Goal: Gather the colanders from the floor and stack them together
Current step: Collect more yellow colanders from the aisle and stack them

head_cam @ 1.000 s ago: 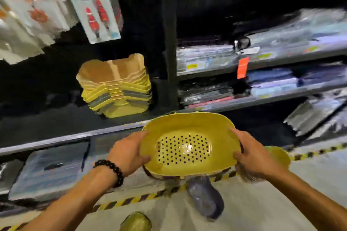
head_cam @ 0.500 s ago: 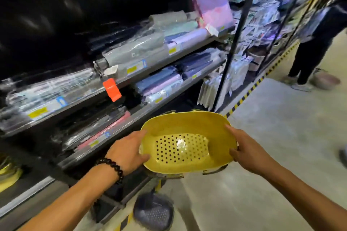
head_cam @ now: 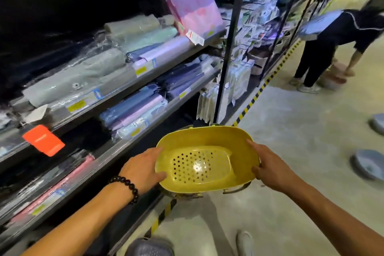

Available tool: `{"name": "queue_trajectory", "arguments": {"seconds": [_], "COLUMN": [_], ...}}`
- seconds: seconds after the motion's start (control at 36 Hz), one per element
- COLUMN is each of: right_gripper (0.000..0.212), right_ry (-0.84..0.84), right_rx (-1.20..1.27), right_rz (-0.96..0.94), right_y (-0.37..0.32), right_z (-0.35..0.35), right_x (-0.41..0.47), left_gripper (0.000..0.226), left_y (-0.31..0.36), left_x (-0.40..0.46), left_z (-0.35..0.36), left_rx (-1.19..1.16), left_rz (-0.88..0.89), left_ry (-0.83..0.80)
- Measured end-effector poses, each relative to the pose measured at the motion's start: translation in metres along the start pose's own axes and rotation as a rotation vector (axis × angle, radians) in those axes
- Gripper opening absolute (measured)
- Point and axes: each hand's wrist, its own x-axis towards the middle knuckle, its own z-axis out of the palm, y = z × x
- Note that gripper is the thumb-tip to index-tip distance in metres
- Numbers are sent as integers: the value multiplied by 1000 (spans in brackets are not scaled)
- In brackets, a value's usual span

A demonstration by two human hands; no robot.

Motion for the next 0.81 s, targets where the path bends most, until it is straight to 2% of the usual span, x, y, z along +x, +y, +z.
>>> {"name": "queue_trajectory", "arguments": {"seconds": [0.14,0.36,0.53,0.61,0.81], "right_gripper": [86,81,78,85,93], "right_ry": [-89,-257,-365,-415,-444], "right_rx": [1,-61,-94,-165,-347], "right_rz": [-59,-268,-393,-446,-562], "right_y": [41,72,63,57,60], "right_z": [-18,-48,-41,-29,-3], "right_x": [71,188,248,271,319], "left_gripper": [88,88,63,55,69], "left_y": [26,66,71,63,50], "left_x": [44,91,98,105,126], "left_z": [23,47,58,66,111], "left_rx": [-12,-46,-84,-106,-180], "left_rz": [-118,-336,-481,-561,-746], "left_ry": [0,21,41,23,40]}}
